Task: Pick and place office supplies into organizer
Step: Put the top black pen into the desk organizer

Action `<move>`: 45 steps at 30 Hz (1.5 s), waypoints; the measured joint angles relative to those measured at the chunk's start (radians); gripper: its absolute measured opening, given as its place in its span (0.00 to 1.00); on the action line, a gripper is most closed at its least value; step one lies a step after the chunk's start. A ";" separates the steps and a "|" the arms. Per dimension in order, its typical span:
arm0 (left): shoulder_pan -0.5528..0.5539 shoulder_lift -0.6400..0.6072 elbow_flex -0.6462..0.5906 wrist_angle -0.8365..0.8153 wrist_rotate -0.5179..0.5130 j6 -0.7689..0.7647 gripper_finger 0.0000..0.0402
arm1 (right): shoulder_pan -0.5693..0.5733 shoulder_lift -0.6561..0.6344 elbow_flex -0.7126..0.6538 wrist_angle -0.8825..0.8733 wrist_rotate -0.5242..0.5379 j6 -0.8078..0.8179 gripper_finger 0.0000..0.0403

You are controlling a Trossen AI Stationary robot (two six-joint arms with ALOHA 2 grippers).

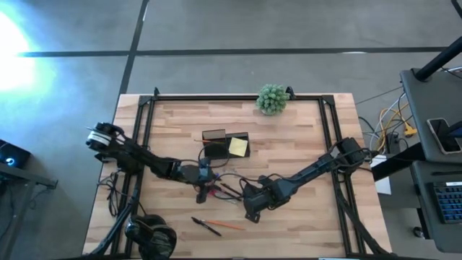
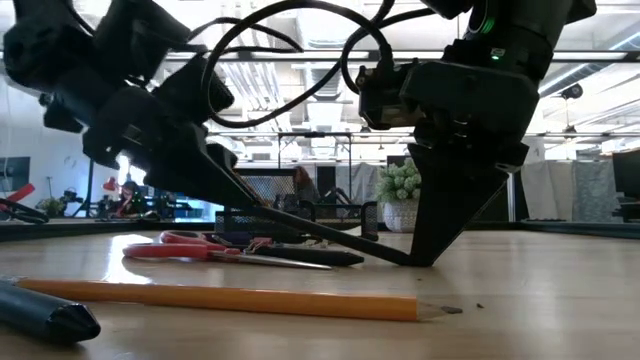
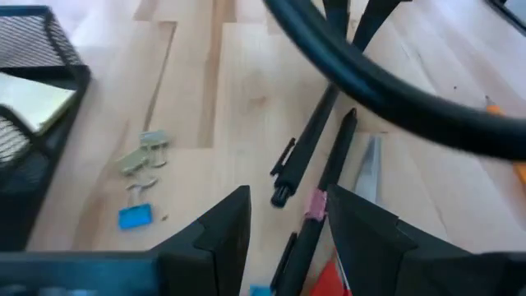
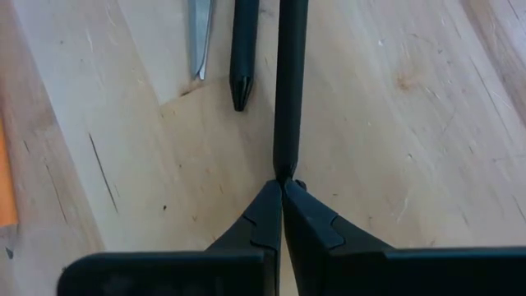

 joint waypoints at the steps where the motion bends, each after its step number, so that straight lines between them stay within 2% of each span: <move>1: 0.000 0.016 0.012 0.000 0.001 0.000 0.37 | 0.000 0.000 0.000 0.000 0.000 0.000 0.02; 10: 0.005 0.089 0.088 -0.005 0.015 0.002 0.35 | 0.000 0.000 0.000 0.003 -0.001 0.007 0.02; 21: 0.003 0.079 0.085 -0.045 0.067 0.003 0.09 | 0.000 0.000 0.000 0.005 -0.001 0.007 0.02; 26: 0.002 0.067 0.094 -0.077 0.085 0.002 0.05 | 0.000 -0.009 0.000 0.002 0.010 0.015 0.02; 28: 0.003 0.039 0.103 -0.138 0.067 0.001 0.05 | 0.005 -0.027 0.002 -0.008 0.051 0.035 0.02; 30: 0.006 -0.007 0.105 -0.224 0.041 -0.002 0.05 | 0.015 -0.056 0.002 -0.026 0.143 0.043 0.03; 34: 0.004 -0.155 0.130 -0.461 -0.005 -0.006 0.05 | 0.035 -0.192 0.010 -0.062 0.369 0.046 0.07; 38: 0.005 -0.337 0.238 -0.889 -0.075 -0.027 0.05 | 0.029 -0.277 0.002 -0.200 0.507 0.097 0.11; 41: 0.009 -0.440 0.370 -1.178 -0.129 -0.027 0.05 | 0.003 -0.333 -0.006 -0.279 0.539 0.132 0.13; 45: 0.057 -0.478 0.599 -1.543 -0.248 -0.057 0.05 | -0.033 -0.342 -0.042 -0.281 0.520 0.131 0.14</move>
